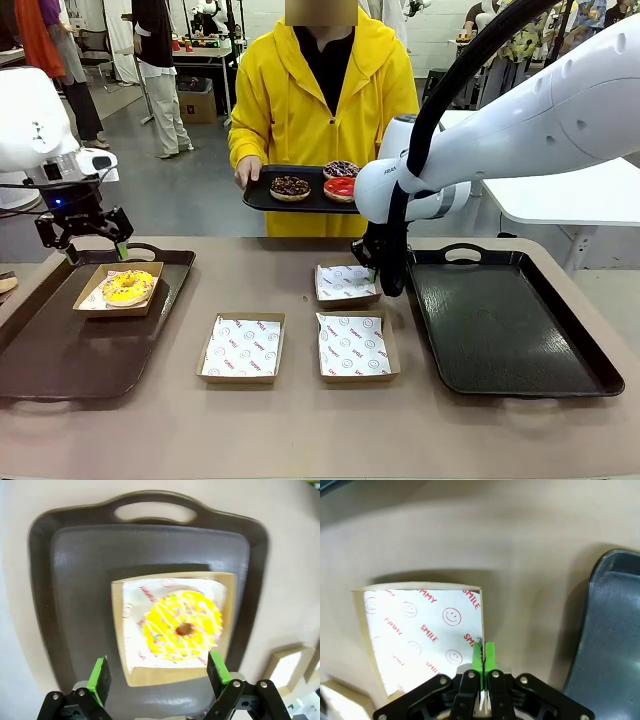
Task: Individually package the donuts and arrange them on the tray.
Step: Place the picked Paper togo box on the Handle tray while simultaneously picking up another Paper togo box from the table with the other hand.
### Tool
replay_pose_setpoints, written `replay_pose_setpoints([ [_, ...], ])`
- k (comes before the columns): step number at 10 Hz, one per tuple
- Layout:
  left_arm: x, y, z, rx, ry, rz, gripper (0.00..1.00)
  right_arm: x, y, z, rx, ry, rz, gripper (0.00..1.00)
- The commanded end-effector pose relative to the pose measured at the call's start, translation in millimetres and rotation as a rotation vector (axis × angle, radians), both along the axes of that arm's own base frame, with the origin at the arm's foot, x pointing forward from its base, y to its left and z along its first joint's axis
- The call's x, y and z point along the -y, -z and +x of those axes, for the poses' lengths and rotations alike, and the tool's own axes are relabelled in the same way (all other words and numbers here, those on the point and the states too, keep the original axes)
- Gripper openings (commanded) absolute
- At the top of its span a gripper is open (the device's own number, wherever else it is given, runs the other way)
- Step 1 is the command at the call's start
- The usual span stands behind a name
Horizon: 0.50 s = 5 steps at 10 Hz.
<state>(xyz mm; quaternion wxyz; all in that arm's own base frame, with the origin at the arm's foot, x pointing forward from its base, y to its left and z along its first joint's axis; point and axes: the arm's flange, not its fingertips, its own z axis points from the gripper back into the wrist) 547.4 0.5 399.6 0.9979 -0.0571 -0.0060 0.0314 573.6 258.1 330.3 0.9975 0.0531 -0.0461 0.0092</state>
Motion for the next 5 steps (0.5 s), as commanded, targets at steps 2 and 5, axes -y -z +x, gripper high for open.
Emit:
replay_pose_setpoints([
  [2, -25, -40, -55, 0.111, 0.028, -0.304, 1.00, 9, -48, -34, 0.029, 0.063, 0.025, 0.00],
  [5, -59, -76, -129, 0.165, -0.038, -0.550, 1.00, 15, -97, -50, 0.069, 0.097, 0.022, 0.00],
])
